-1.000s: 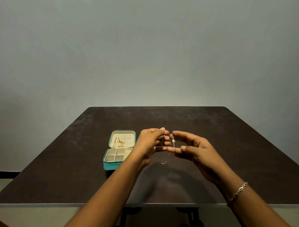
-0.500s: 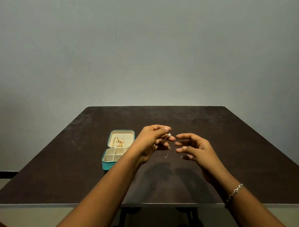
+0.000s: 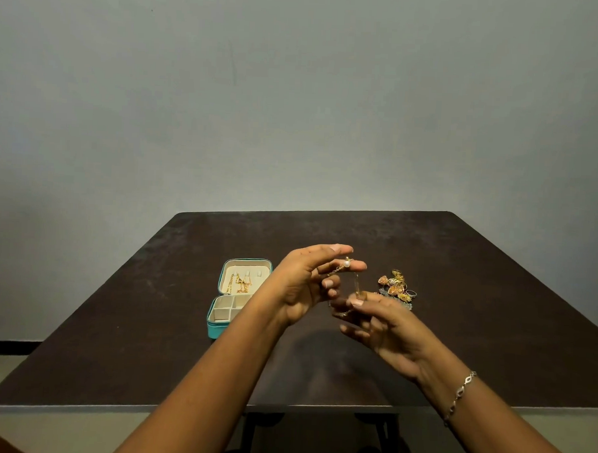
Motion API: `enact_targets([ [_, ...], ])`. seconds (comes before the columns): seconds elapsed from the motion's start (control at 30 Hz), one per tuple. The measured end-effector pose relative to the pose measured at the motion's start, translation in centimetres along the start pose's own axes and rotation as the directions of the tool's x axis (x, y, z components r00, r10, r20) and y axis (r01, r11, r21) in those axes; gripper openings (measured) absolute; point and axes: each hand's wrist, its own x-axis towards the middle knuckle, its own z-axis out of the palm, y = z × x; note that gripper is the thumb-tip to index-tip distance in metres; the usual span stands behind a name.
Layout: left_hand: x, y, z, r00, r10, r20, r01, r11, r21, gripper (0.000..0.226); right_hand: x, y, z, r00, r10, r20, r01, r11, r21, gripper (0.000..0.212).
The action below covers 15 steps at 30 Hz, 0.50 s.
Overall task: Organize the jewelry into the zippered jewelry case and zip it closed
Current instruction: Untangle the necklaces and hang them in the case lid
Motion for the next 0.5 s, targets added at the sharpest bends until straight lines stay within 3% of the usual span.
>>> enact_targets([
  [0.17, 0.1, 0.2, -1.3, 0.989, 0.005, -0.148, -0.032, 0.983, -0.179, 0.019, 0.1, -0.1, -0.5, 0.999, 0.03, -0.022, -0.027, 0.991, 0.134, 0.006],
  [0.3, 0.0, -0.3, -2.5, 0.967, -0.061, -0.248, -0.014, 0.957, -0.289, 0.014, 0.5, 0.0, -1.1, 0.999, -0.001, 0.035, -0.006, 0.98, 0.199, 0.047],
  [0.5, -0.2, -2.6, -3.0, 0.961, -0.13, -0.242, 0.066, 0.965, -0.255, 0.017, 0.4, -1.3, -1.4, 0.991, -0.124, 0.048, 0.115, 0.979, 0.167, 0.044],
])
